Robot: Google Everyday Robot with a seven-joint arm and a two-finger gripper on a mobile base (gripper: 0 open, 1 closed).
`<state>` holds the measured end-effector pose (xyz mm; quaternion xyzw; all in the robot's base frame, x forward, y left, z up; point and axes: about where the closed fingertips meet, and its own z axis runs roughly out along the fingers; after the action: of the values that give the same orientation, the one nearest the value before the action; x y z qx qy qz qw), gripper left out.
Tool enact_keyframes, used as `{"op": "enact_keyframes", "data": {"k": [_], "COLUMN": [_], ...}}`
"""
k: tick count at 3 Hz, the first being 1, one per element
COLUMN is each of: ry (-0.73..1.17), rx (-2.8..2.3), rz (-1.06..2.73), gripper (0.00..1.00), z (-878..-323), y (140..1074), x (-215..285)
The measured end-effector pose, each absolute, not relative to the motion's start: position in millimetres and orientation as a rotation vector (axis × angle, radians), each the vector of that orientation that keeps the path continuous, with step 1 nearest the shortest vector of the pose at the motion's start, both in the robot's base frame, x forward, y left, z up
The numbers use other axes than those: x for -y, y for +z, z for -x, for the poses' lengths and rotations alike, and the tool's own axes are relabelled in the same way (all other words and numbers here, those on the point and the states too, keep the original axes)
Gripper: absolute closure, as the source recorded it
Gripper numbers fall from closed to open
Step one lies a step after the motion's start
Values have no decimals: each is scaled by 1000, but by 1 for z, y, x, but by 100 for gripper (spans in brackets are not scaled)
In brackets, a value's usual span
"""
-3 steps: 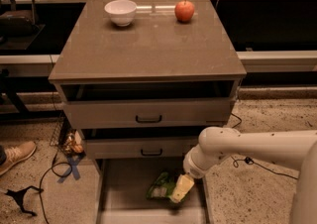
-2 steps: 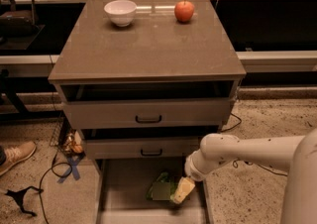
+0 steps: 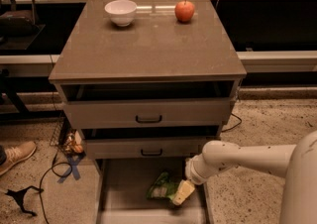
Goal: Pick green rice chip bag from bottom drawer and place on counter
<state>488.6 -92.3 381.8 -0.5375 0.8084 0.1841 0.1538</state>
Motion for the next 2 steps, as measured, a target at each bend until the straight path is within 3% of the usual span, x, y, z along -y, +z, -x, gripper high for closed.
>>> {"op": "enact_keyframes", "data": {"k": [2], "ry": [450], "rx": [-2240], "rz": [1673], "gripper": [0], "z": [-492], "y": [343], "x": [83]}}
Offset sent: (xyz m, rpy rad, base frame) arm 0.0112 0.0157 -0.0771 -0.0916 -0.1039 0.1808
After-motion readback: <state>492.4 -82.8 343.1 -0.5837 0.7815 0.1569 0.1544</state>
